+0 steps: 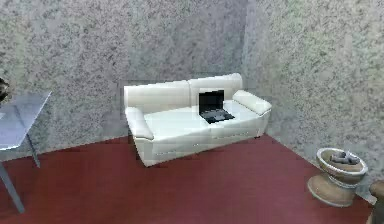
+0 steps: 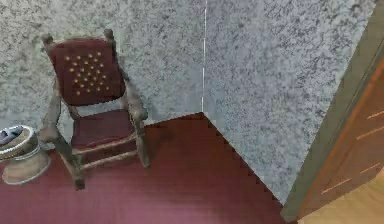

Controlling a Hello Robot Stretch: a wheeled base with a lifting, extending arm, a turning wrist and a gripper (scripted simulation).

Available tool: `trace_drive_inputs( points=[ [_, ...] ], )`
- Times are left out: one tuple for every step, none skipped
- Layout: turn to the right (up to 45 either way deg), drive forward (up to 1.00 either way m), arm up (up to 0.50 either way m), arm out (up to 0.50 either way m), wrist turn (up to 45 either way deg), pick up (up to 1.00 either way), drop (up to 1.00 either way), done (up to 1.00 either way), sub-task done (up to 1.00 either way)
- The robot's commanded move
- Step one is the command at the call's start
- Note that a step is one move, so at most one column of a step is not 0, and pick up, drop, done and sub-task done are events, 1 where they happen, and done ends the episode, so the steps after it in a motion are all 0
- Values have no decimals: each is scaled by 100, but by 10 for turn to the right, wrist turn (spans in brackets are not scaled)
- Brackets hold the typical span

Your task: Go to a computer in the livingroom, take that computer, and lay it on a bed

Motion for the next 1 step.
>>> trace_drive_inputs(
  points=[
    [0,100,0,0,0,0,0,0,0]
  ],
)
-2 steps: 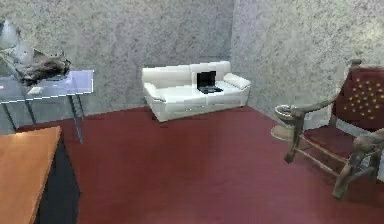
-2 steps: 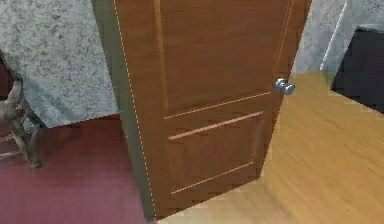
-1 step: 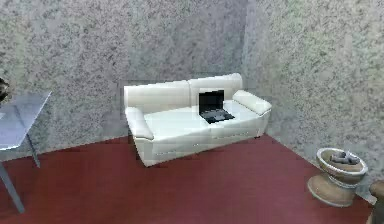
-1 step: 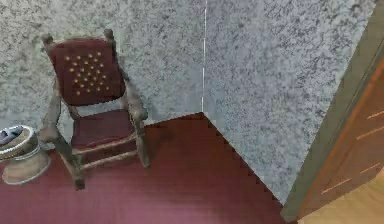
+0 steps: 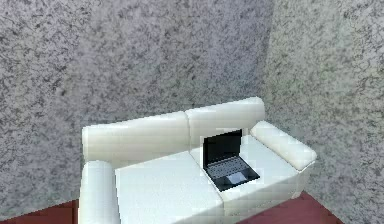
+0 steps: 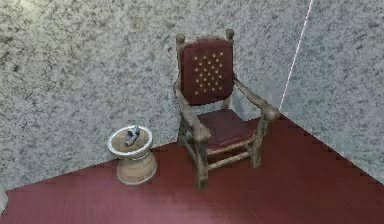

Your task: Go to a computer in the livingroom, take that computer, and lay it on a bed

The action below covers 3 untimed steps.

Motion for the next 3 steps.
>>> trace_drive_inputs(
  points=[
    [150,0,0,0,0,0,0,0,0],
    [0,15,0,0,0,0,0,0,0],
    [-450,0,0,0,0,0,0,0,0]
  ],
)
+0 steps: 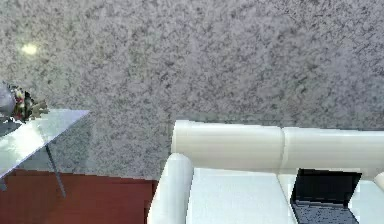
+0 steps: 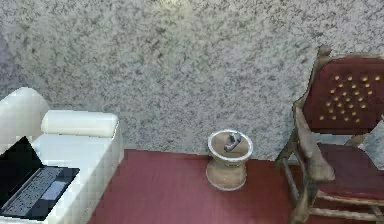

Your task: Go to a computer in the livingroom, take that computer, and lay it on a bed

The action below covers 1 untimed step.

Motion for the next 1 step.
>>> trace_drive_inputs(
  points=[
    [-420,0,0,0,0,0,0,0,0]
  ],
)
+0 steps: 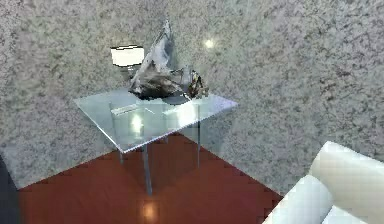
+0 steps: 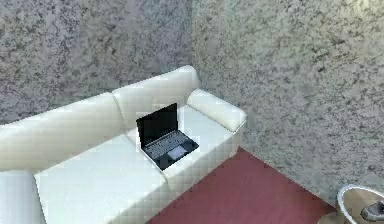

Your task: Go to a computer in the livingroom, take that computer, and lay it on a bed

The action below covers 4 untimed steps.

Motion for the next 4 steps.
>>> trace_drive_inputs(
  points=[
    [450,0,0,0,0,0,0,0,0],
    [240,0,0,0,0,0,0,0,0],
    [0,35,0,0,0,0,0,0,0],
    [-450,0,0,0,0,0,0,0,0]
  ],
)
